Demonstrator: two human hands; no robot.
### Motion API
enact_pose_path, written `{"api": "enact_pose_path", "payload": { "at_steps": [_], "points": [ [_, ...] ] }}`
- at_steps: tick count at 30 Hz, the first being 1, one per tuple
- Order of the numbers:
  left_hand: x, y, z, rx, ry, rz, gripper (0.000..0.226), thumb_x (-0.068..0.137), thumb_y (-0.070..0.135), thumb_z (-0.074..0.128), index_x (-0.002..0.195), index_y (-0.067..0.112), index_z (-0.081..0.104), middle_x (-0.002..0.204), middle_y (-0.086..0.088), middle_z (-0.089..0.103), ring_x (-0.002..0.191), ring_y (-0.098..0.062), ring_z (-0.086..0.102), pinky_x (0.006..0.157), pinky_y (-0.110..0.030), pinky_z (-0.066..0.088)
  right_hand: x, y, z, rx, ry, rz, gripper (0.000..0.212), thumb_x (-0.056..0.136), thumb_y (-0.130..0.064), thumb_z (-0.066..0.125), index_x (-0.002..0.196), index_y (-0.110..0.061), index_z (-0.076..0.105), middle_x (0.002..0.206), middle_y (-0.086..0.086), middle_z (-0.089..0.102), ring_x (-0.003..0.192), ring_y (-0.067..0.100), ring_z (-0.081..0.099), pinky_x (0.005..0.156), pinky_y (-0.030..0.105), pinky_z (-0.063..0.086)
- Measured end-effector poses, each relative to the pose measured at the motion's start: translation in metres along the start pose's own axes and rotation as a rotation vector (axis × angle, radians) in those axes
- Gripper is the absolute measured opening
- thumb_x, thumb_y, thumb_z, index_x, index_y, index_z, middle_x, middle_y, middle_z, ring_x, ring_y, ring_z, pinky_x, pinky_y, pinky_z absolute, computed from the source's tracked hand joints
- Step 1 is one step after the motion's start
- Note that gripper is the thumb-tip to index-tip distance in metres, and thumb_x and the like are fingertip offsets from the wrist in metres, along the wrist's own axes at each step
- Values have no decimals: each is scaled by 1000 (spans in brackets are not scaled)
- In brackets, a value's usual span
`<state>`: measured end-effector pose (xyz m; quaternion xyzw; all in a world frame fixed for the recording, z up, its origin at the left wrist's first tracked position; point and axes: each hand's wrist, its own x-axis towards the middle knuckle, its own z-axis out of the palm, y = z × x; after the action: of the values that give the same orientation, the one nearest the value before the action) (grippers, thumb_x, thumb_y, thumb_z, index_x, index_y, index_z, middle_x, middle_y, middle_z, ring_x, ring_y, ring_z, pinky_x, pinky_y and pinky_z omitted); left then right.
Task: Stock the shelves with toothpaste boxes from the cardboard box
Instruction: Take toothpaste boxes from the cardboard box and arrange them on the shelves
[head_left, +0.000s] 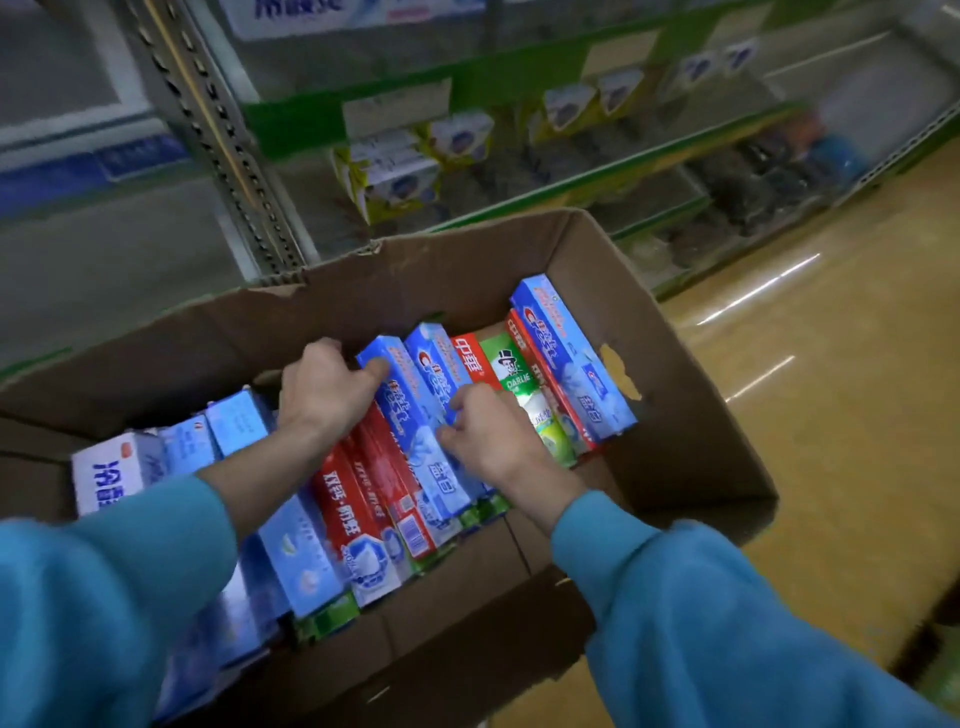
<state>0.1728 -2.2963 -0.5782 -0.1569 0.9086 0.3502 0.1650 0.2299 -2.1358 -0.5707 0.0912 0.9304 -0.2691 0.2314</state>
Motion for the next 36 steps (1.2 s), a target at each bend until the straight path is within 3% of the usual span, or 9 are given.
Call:
{"api": "enact_pose_path", "payload": {
  "at_steps": [7,9,12,19,23,26,28,30,36],
  "points": [
    [9,19,22,26,36,-89,39,88,47,72,101,10,68,116,-19,69,117,-40,61,96,-44,49,5,-2,3,-61,-10,-69,30,90,-35,69,81,-16,49,89,7,61,82,28,61,71,39,54],
    [9,20,20,-6,50,-119,31,87,45,73,82,16,63,113,-17,71,115,-38,62,97,-43,49,7,-2,5,-53,-27,-66,31,88,-38,71,82,-15,52,87,6,62,80,27,62,71,40,56],
    [9,18,16,-59,59,-153,35,83,48,74,72,17,65,99,-11,73,101,-34,67,90,-44,54,7,-4,7,-45,-32,-65,31,87,-39,72,81,-15,53,87,5,62,80,25,62,72,40,58],
    [-4,18,-6,-264,56,-142,25,83,43,76,83,18,74,89,-6,74,82,-24,69,76,-33,53,5,-6,-8,155,-91,-9,26,79,-29,75,84,-8,60,89,8,70,80,23,70,69,42,61],
    [-17,14,-34,-526,1,-142,21,75,33,79,69,14,73,68,-9,75,67,-30,72,79,-47,62,-7,-18,-24,222,-50,-20,24,77,-27,74,90,-17,57,87,1,68,78,16,67,71,38,56],
    [-27,6,-61,-662,-31,-124,21,79,26,79,83,7,70,78,-13,77,74,-34,76,77,-48,63,-17,-36,-33,284,-44,-107,27,77,-23,72,97,-16,57,86,6,66,77,24,65,74,44,53],
    [-36,1,-84,-779,-55,-94,18,87,15,75,97,3,68,86,-16,75,67,-27,75,62,-34,63,-24,-53,-40,343,-34,-188,23,76,-20,70,95,-15,59,86,13,70,74,27,65,72,47,53],
    [-49,-6,-111,-859,-69,-38,21,92,7,69,112,1,65,94,-15,73,63,-20,72,55,-25,59,-32,-75,-49,374,-30,-264,17,79,-14,70,95,-15,63,86,10,72,71,16,64,71,41,53],
    [-78,-49,-202,-1109,-94,140,39,96,10,62,135,9,56,100,-9,75,63,-20,71,58,-26,61,-51,-154,-72,398,-192,-474,13,88,-9,69,100,-14,67,92,8,75,75,7,64,66,19,48]
  ]
}}
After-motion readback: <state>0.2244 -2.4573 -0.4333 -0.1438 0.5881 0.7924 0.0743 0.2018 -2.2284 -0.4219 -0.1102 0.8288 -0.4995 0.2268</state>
